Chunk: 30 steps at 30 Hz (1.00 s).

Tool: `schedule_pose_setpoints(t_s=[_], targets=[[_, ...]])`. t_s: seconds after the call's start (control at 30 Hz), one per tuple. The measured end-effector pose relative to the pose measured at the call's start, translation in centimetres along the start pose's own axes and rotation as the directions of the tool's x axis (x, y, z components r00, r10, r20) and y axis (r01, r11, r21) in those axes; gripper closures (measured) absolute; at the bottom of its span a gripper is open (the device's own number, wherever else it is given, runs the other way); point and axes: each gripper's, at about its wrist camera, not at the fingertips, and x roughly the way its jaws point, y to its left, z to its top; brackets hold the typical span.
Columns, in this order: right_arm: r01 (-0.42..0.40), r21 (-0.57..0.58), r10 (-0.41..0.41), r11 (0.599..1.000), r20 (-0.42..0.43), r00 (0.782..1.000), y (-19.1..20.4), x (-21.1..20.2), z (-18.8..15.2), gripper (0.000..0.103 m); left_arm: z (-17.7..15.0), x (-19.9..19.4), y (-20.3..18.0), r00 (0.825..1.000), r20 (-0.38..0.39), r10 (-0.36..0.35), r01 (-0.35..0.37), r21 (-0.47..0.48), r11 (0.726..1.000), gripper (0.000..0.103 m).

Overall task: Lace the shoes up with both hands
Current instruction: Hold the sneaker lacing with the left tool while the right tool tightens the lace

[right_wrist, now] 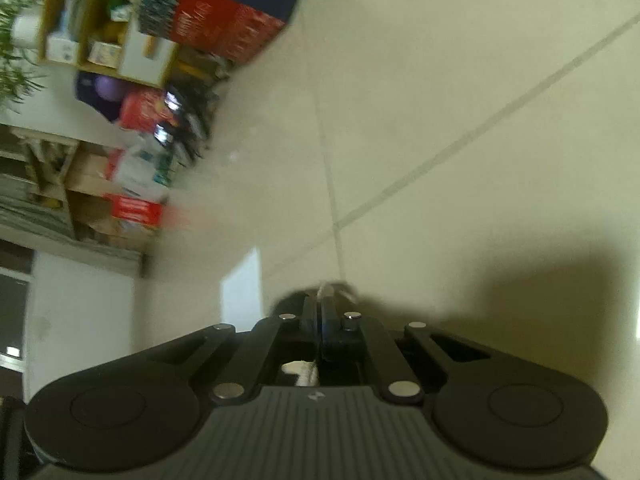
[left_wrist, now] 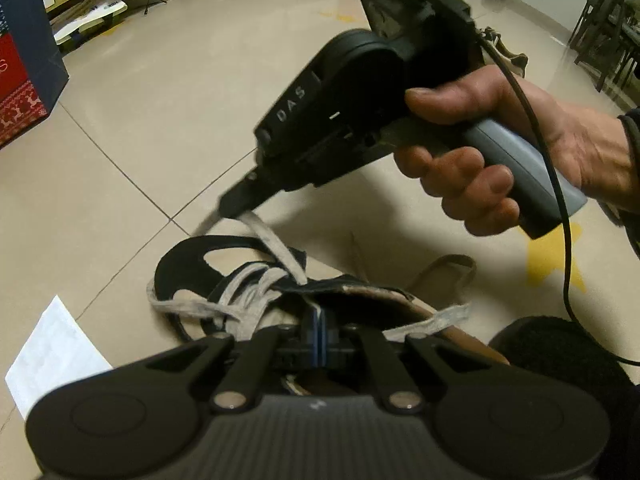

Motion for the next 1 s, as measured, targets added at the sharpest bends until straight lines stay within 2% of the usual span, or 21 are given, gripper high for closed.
schedule_pose_setpoints(t_s=[0.07, 0.17, 0.3, 0.33, 0.4, 0.47, 0.5, 0.53, 0.57, 0.73, 0.87, 0.9, 0.93, 1.0], targets=[[-0.047, -0.047, 0.048, 0.998, 0.016, 0.999, 1.1, -0.1, -0.6, 0.101, -0.1, -0.1, 0.0, 1.000, 0.008, -0.003, 0.003, -0.010, 1.000, 0.101], [-0.177, -0.149, 0.186, 0.973, 0.049, 0.981, 2.9, -0.9, -1.7, 0.101, -0.3, -0.1, 0.0, 1.000, 0.021, 0.003, -0.003, -0.026, 1.000, 0.101], [-0.173, -0.296, 0.194, 0.940, 0.045, 0.980, 5.2, -3.8, -3.4, 0.100, -0.5, -1.0, -0.1, 0.998, 0.050, 0.047, -0.044, -0.055, 0.997, 0.102], [-0.154, -0.319, 0.183, 0.935, 0.061, 0.981, 5.4, -5.1, -3.9, 0.099, -0.6, -1.4, -0.1, 0.996, 0.060, 0.061, -0.058, -0.058, 0.997, 0.102], [-0.052, -0.357, 0.102, 0.933, 0.123, 0.987, 5.7, -7.8, -5.5, 0.096, -0.8, -1.9, -0.1, 0.994, 0.070, 0.082, -0.078, -0.069, 0.995, 0.102], [0.027, -0.403, 0.036, 0.915, 0.148, 0.988, 6.0, -9.5, -7.3, 0.094, -0.7, -1.2, -0.3, 0.994, 0.059, 0.093, -0.090, -0.063, 0.994, 0.102], [0.056, -0.420, 0.007, 0.906, 0.148, 0.989, 6.2, -9.9, -8.2, 0.089, -0.7, -1.1, -0.4, 0.992, 0.060, 0.112, -0.108, -0.059, 0.992, 0.102], [0.074, -0.433, -0.016, 0.899, 0.136, 0.991, 6.3, -9.9, -8.9, 0.069, -0.5, -1.8, -0.2, 0.991, 0.066, 0.119, -0.115, -0.068, 0.991, 0.102], [0.088, -0.445, -0.036, 0.891, 0.124, 0.992, 6.4, -9.8, -9.5, 0.062, -0.4, -2.0, -0.2, 0.990, 0.072, 0.124, -0.118, -0.078, 0.990, 0.102], [0.137, -0.514, -0.115, 0.847, 0.075, 0.990, 7.3, -8.0, -11.0, 0.061, -0.1, -2.6, -1.0, 0.986, 0.078, 0.150, -0.148, -0.035, 0.988, 0.102], [0.251, -0.607, -0.249, 0.754, 0.089, 0.964, 8.0, -5.8, -10.7, 0.061, 0.1, -2.5, -0.7, 0.988, 0.073, 0.137, -0.132, -0.061, 0.989, 0.102], [0.257, -0.623, -0.262, 0.739, 0.086, 0.961, 8.3, -5.3, -10.6, 0.063, 0.2, -2.3, -0.6, 0.988, 0.070, 0.137, -0.132, -0.068, 0.989, 0.102], [0.259, -0.639, -0.272, 0.724, 0.081, 0.959, 8.5, -4.9, -10.7, 0.073, 0.2, -2.3, -0.5, 0.988, 0.066, 0.138, -0.134, -0.070, 0.989, 0.102], [0.266, -0.673, -0.297, 0.690, 0.072, 0.952, 9.0, -4.6, -11.0, 0.080, 0.4, -2.2, -0.3, 0.988, 0.057, 0.141, -0.137, -0.073, 0.988, 0.102]])
